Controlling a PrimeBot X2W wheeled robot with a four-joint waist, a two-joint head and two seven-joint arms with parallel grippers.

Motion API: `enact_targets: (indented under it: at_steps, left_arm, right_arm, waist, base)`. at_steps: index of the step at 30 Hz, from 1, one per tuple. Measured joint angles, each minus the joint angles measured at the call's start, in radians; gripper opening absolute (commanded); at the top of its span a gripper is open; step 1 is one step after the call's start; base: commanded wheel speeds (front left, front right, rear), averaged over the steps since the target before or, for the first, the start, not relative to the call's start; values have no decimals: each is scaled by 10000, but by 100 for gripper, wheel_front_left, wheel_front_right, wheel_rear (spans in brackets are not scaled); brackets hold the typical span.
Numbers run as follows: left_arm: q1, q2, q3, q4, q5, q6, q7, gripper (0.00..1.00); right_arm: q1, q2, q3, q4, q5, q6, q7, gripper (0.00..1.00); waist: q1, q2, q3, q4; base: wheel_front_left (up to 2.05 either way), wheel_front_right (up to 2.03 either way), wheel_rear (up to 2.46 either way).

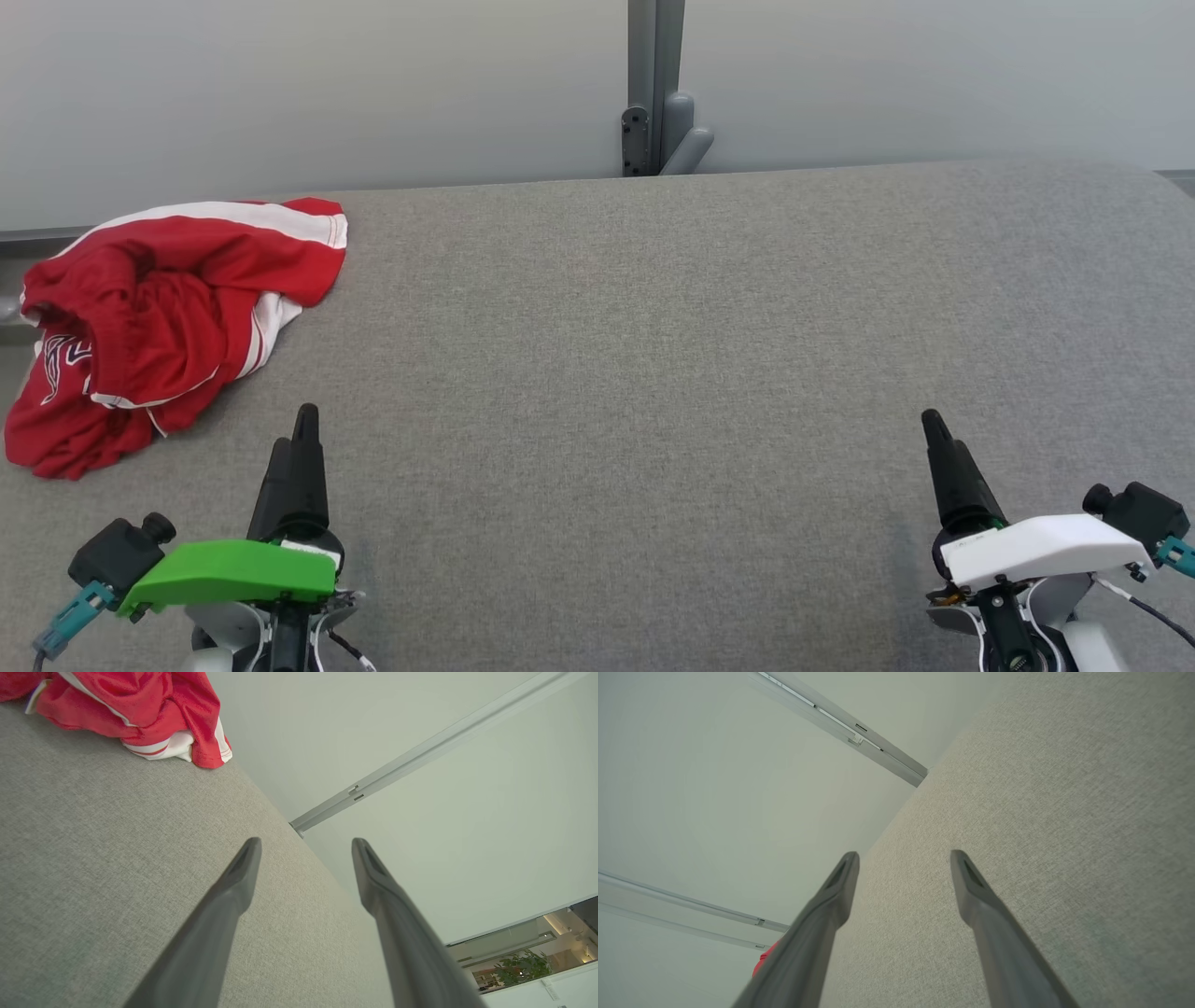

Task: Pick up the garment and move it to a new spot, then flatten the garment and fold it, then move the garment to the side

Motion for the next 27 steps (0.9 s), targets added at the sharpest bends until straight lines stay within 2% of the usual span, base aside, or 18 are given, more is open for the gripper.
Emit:
enact_targets:
  at_steps: [10,27]
  left_arm:
    - [178,0,-506,-362,2077,299,-322,100]
    - [425,6,-853,-855,4309,508,-807,100]
  right_arm:
    - [11,-77,577,-320,-1912,0,-357,100]
    - [114,-96,1208,-777,-4172,0,-890,100]
  waist:
    - [0,0,-36,35]
    - [0,0,-77,102]
  base:
    - [0,0,0]
    - [0,0,0]
